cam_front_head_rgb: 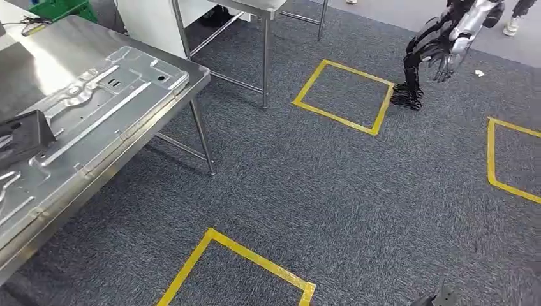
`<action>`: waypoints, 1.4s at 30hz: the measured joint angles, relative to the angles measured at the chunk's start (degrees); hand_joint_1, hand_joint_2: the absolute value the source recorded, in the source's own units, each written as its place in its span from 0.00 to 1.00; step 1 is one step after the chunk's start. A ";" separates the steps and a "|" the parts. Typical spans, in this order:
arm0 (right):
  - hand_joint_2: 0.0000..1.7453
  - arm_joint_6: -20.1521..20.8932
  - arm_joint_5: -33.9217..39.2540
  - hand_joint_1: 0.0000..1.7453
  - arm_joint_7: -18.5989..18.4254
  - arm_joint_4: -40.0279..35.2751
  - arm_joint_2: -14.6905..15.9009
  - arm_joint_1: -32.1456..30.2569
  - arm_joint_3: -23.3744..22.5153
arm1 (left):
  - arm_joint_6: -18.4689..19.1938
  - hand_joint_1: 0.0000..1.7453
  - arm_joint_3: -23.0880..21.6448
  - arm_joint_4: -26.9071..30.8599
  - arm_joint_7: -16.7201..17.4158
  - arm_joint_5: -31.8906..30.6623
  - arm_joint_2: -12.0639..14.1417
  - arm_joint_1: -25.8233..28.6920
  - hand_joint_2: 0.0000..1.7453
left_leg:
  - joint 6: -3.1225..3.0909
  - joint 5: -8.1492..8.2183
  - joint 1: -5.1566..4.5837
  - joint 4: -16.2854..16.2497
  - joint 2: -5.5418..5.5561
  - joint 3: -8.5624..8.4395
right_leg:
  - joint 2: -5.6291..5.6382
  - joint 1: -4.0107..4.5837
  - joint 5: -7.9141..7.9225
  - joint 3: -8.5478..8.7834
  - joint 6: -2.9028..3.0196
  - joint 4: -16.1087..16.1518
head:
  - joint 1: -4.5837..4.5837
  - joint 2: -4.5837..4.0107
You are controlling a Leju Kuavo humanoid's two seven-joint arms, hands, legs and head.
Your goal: Take the parts from the cabinet and place them on the table.
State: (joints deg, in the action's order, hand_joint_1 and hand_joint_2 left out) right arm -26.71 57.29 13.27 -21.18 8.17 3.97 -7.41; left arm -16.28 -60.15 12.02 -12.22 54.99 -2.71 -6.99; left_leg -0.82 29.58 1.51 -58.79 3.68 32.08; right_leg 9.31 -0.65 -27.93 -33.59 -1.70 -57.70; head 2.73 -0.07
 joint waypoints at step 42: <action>0.00 -3.91 -4.59 0.00 -2.99 6.23 -3.08 1.05 13.48 | -0.70 0.00 -0.02 -0.04 3.78 0.52 0.18 -0.23 0.00 | 0.37 2.40 -1.10 0.08 -9.60 -2.45 | -12.91 1.03 0.42 -0.18 0.85 -0.62 | 2.64 0.00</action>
State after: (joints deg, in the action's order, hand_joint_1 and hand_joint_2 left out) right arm -30.62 52.70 10.27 -14.95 5.09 5.02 6.07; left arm -16.98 -60.17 11.98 -8.44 55.52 -2.54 -7.22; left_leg -0.45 31.98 0.41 -58.70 -5.92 29.63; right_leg -3.59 0.38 -27.51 -33.76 -0.84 -58.31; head 5.38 -0.07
